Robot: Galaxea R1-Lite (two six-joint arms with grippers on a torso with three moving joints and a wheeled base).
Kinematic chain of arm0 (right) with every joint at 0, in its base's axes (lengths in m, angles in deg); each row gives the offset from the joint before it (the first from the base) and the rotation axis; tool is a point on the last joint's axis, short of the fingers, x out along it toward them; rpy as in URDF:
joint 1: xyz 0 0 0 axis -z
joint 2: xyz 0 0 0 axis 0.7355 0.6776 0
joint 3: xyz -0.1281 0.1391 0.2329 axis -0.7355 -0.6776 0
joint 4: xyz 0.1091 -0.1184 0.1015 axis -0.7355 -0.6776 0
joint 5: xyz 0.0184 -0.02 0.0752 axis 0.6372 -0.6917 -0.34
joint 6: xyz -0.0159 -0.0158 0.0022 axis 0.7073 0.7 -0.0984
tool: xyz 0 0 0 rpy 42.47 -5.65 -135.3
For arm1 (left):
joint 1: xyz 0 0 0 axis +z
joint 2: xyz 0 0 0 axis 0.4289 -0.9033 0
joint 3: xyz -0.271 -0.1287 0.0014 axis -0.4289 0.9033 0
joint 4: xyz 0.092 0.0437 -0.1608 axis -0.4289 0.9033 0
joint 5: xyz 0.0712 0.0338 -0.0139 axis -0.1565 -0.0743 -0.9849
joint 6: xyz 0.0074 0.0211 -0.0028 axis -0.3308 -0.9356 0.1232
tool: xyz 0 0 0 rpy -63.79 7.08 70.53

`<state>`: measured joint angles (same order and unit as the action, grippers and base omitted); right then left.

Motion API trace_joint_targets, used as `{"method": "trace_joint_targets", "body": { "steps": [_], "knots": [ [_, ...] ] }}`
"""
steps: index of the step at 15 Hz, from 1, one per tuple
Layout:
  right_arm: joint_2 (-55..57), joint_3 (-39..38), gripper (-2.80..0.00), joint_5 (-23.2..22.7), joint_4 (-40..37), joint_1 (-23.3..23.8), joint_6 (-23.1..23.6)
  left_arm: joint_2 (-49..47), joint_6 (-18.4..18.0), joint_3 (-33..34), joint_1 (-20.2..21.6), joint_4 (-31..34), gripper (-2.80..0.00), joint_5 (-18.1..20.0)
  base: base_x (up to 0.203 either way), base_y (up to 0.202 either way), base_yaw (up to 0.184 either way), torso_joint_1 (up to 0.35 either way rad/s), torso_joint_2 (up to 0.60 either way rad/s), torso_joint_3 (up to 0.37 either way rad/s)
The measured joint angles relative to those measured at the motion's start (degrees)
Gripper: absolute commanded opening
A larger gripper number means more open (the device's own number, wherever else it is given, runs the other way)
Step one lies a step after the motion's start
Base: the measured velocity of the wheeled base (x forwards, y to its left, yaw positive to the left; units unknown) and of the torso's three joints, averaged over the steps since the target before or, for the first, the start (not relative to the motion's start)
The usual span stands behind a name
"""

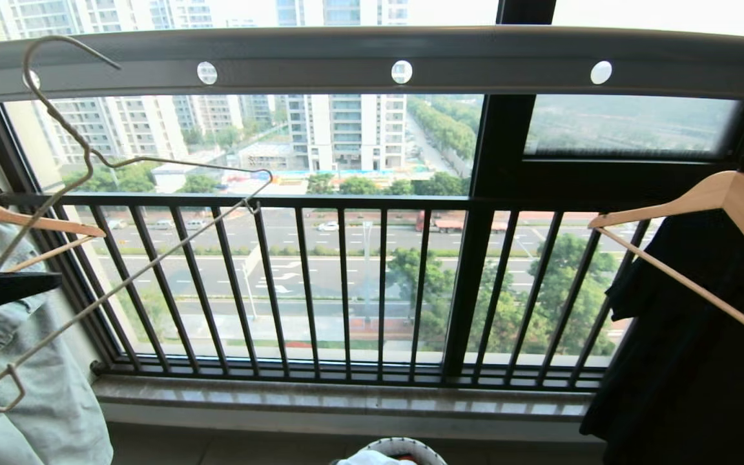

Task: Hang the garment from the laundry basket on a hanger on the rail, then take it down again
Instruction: Pick up the clothes rack on the clothesline

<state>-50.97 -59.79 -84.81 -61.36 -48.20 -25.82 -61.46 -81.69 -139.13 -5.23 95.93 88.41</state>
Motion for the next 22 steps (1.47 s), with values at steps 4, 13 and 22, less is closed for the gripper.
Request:
{"method": "trace_joint_targets", "body": {
  "steps": [4, 13, 22],
  "knots": [
    [0.0, 0.0, -2.8, 0.0, 0.0, 0.0, 0.0, -1.3, -3.9, 6.5, -11.8, 1.1, -2.8, 0.0, 0.0, 0.0, 0.0, 0.0, 0.0, 0.0],
    [0.0, 0.0, -2.8, 0.0, 0.0, 0.0, 0.0, -12.0, -16.5, 13.7, -23.9, -4.5, -2.8, 0.2, 0.0, 0.0, 0.0, 0.0, 0.0, 0.0],
    [0.0, 0.0, -2.8, 0.0, 0.0, 0.0, 0.0, -28.4, -15.7, 17.5, -28.2, -21.5, -2.8, 0.5, 0.0, 0.0, 0.0, 0.0, 0.0, 0.0]
  ]
}}
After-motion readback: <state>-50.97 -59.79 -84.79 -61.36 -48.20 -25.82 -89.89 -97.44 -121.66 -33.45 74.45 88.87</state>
